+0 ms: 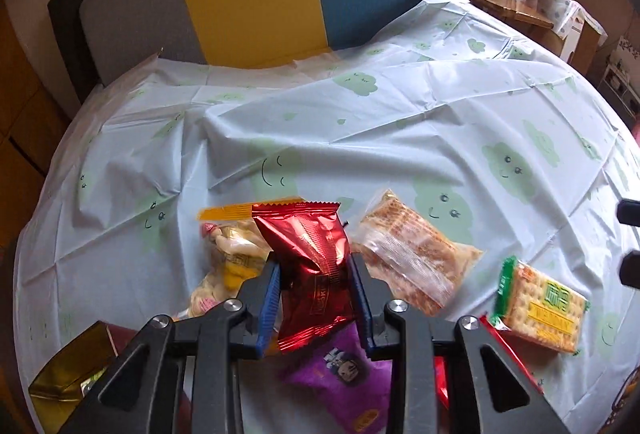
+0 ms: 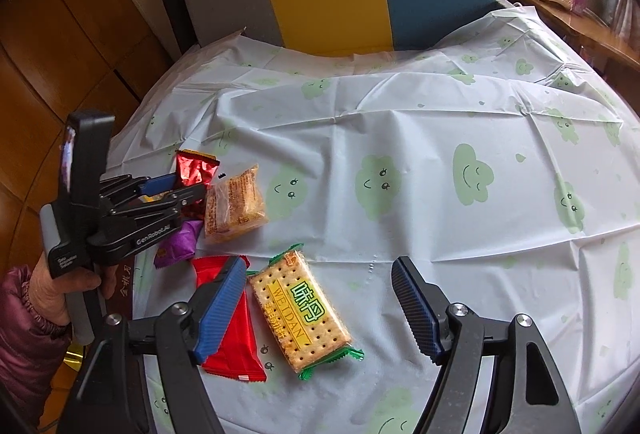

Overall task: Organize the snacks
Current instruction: 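Close the left tool on the red foil chip bag and lift it, then carry the red foil bag to the tin while the right tool grasps the seed bag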

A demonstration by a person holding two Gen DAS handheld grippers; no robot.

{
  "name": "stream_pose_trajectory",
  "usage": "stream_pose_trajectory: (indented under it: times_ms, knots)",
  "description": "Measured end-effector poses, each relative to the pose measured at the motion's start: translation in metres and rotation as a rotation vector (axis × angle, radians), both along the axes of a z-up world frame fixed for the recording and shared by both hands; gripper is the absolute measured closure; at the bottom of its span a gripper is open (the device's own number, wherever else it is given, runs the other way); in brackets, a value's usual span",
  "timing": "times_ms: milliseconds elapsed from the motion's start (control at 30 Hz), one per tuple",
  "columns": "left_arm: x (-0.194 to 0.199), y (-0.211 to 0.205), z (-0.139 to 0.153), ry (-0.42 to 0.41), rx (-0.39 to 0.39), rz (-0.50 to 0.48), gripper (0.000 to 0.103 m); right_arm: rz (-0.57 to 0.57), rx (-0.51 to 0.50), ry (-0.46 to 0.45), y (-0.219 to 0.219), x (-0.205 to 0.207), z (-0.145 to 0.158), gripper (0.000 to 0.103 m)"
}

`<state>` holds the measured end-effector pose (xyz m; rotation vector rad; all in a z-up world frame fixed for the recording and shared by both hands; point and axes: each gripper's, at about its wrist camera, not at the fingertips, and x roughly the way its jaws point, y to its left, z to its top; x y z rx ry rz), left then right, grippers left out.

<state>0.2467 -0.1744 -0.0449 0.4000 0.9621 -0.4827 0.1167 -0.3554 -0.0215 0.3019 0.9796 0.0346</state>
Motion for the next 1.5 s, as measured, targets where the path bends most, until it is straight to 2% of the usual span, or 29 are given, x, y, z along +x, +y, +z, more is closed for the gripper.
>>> stream_pose_trajectory:
  times_ms: [233,367,567,700,967,1133,1300,1500]
  knots:
    - [-0.037,0.026,0.046,-0.056,-0.137,0.02,0.072,-0.004,-0.021,0.0,0.0,-0.001,-0.001,0.027]
    - [-0.081,0.04,0.067,-0.076,-0.191,-0.007,0.072,0.004,-0.041,-0.002,0.002,-0.001,-0.002,0.027]
    - [-0.144,0.069,0.072,-0.043,-0.261,-0.001,0.072,0.024,-0.058,-0.006,0.007,-0.002,-0.005,0.027]
    - [-0.171,0.094,0.068,-0.043,-0.269,0.045,0.072,0.059,-0.083,-0.004,0.018,-0.003,-0.009,0.027]
    - [-0.195,0.147,0.065,-0.04,-0.319,0.151,0.072,0.162,-0.01,0.032,0.048,-0.002,-0.022,0.03]
    - [-0.201,0.175,0.068,-0.057,-0.346,0.194,0.072,0.221,0.006,0.023,0.085,0.008,-0.012,0.034]
    - [-0.203,0.196,0.068,-0.063,-0.377,0.228,0.072,0.231,0.045,-0.002,0.128,0.046,0.0,0.034]
    - [-0.204,0.223,0.062,-0.056,-0.403,0.277,0.072,0.147,0.055,0.048,0.158,0.109,-0.017,0.034]
